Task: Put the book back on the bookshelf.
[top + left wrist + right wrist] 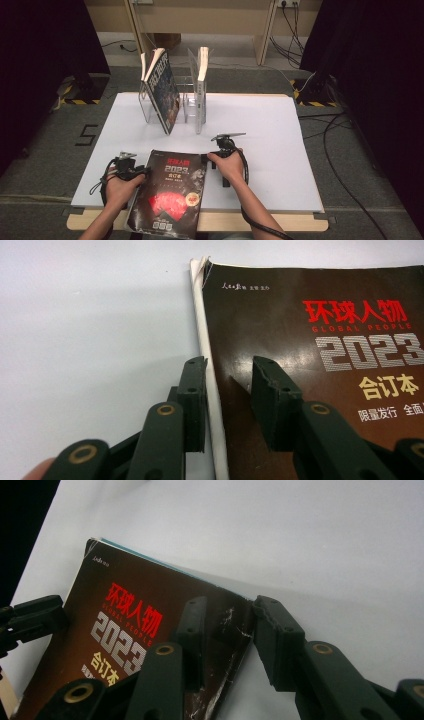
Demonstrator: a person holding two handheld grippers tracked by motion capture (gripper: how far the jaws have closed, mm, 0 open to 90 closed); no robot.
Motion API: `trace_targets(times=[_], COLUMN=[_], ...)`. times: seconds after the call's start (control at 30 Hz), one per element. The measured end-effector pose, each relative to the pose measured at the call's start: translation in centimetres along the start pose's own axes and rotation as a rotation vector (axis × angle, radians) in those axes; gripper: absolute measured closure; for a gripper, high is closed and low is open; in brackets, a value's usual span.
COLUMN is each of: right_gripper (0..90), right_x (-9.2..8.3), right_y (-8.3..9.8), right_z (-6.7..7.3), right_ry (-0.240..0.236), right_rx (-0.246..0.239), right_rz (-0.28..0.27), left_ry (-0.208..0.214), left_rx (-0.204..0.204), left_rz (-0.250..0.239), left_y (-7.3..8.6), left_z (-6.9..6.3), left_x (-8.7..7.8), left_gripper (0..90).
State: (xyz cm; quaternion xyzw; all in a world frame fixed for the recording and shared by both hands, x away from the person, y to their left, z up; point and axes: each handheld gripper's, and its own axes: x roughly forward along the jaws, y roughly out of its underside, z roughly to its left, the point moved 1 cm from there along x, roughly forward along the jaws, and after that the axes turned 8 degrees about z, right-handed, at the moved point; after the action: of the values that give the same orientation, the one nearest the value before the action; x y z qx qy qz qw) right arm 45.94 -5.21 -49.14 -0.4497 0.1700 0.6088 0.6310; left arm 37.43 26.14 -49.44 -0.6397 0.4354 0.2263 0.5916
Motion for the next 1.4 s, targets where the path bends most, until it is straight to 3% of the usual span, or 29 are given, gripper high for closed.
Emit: trace_targets(times=[0.13,0.3,0.43,0.6,0.77,1.0,1.2,1.4], right_gripper=[67.0,69.5,76.2,86.1,88.0,88.2,88.1,88.2], right_x=[0.0,0.1,0.0,-0.6,-1.5,-2.8,-4.6,-6.6], right_y=[0.2,0.5,0.5,0.5,0.5,0.4,0.0,-0.5], right_z=[0.1,0.1,0.2,0.8,1.8,3.7,6.6,9.1], right_ry=[-0.023,-0.046,-0.043,-0.077,-0.108,-0.127,-0.138,-0.139], right_rx=[0.030,0.034,0.048,0.064,0.034,-0.033,-0.126,-0.216], right_rz=[0.011,0.025,0.024,0.000,-0.041,-0.142,-0.229,-0.307], left_ry=[-0.002,-0.005,-0.004,0.005,0.060,0.012,0.027,0.058], left_rx=[0.001,0.004,0.007,0.013,-0.018,0.013,0.016,0.030], left_rz=[0.001,0.002,0.005,-0.002,-0.030,-0.152,-0.233,-0.291], left_y=[0.0,0.0,0.0,0.1,0.2,-0.6,-1.7,-2.3], left_z=[0.0,-0.1,0.0,0.1,0.7,0.5,-0.4,-1.4], left_x=[0.0,0.0,0.0,-0.1,-0.5,-3.1,-5.4,-7.3], left_gripper=[67.0,67.0,67.0,66.9,63.3,48.2,38.0,34.8])
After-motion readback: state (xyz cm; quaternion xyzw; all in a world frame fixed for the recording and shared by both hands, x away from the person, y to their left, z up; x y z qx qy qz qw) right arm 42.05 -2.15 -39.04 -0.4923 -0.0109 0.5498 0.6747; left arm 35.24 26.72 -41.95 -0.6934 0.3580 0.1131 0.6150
